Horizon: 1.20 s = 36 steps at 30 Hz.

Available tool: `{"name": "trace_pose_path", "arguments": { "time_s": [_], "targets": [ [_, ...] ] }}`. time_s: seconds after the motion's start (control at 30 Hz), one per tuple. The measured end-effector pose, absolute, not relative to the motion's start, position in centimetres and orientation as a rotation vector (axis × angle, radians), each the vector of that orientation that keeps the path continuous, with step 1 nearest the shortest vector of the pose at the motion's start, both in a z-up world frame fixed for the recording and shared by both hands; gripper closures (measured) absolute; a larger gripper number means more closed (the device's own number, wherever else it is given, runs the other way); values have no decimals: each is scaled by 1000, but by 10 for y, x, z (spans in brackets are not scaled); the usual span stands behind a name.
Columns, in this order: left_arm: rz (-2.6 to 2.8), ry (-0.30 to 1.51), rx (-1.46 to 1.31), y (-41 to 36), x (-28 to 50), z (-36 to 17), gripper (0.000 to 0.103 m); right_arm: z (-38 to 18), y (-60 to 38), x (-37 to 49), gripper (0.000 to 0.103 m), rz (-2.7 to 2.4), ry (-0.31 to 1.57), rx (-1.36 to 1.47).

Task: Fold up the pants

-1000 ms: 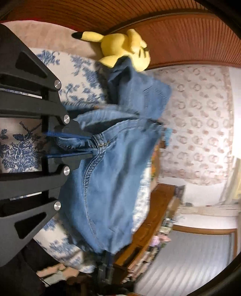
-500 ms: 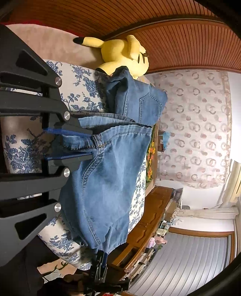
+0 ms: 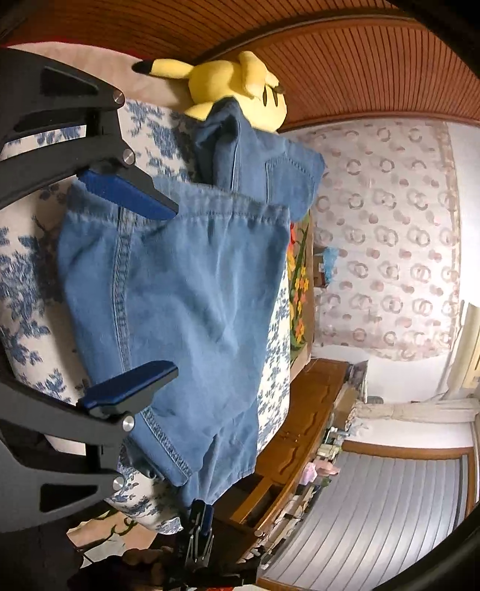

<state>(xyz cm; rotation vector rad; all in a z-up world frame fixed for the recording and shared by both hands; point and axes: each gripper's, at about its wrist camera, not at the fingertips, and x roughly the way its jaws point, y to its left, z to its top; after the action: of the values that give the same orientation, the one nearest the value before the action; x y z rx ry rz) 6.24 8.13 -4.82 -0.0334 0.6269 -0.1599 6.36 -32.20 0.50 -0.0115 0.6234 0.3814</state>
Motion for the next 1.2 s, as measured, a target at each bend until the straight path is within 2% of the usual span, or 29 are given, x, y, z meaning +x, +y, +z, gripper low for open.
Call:
{"name": "trace_pose_path", "arguments": {
  "time_s": [0.83,1.2],
  "targets": [
    [-257,696,20,10,91,-64,24,-14,-403,44,51,205,661,19],
    [-270,779,12,-2,106,-91,24,-19,-420,40,51,171,703,37]
  ]
}}
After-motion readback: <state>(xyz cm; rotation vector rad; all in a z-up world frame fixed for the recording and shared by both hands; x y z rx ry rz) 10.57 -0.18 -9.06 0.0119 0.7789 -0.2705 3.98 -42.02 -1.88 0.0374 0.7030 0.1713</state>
